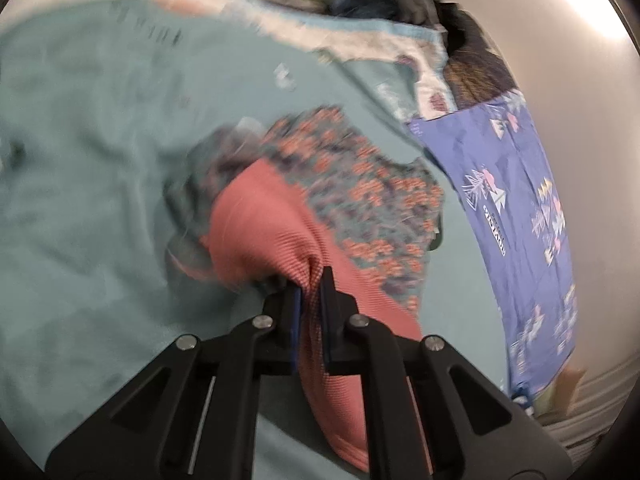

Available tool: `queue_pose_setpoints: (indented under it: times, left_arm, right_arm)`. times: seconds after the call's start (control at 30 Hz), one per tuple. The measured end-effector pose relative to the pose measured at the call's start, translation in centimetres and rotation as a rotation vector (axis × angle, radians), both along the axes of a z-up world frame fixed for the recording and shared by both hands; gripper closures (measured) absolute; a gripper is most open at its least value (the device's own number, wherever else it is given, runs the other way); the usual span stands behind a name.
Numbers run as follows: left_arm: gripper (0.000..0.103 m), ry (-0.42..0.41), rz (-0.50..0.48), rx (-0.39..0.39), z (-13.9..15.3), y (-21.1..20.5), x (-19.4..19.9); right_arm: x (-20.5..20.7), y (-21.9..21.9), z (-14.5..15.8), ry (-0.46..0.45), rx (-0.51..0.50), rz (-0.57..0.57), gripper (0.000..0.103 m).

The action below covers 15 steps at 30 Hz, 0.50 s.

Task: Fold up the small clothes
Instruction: 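Grasp the T-shirt sleeve with the left gripper and fold it across the body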

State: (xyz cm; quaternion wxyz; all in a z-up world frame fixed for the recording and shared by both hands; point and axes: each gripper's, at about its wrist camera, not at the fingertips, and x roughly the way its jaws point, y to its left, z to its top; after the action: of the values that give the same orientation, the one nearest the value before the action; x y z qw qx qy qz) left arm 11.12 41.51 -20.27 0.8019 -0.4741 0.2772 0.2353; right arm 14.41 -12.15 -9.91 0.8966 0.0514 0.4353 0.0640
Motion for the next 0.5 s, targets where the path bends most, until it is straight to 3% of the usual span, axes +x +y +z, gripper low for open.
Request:
queue_pose_setpoints:
  times: [0.03, 0.1, 0.17, 0.3, 0.5]
  left_arm:
    - [0.094, 0.001, -0.009, 0.043, 0.9, -0.4, 0.0]
    - [0.094, 0.01, -0.054, 0.205, 4.6, -2.5, 0.9]
    - [0.094, -0.024, -0.109, 0.308, 7.5, -4.4, 1.7]
    - [0.094, -0.1, -0.248, 0.422, 12.0, -9.3, 3.5]
    - [0.094, -0.17, -0.52, 0.55, 15.6, -19.9, 5.3]
  right_arm:
    - [-0.1, -0.1, 0.0, -0.003, 0.003, 0.0, 0.007]
    - [-0.2, -0.5, 0.2, -0.008, 0.012, -0.005, 0.007]
    - [-0.5, -1.1, 0.3, -0.012, 0.026, -0.013, 0.007]
    - [-1.0, -2.3, 0.6, -0.022, 0.042, -0.03, 0.007]
    - [-1.9, -4.9, 0.8, -0.031, 0.06, -0.078, 0.007]
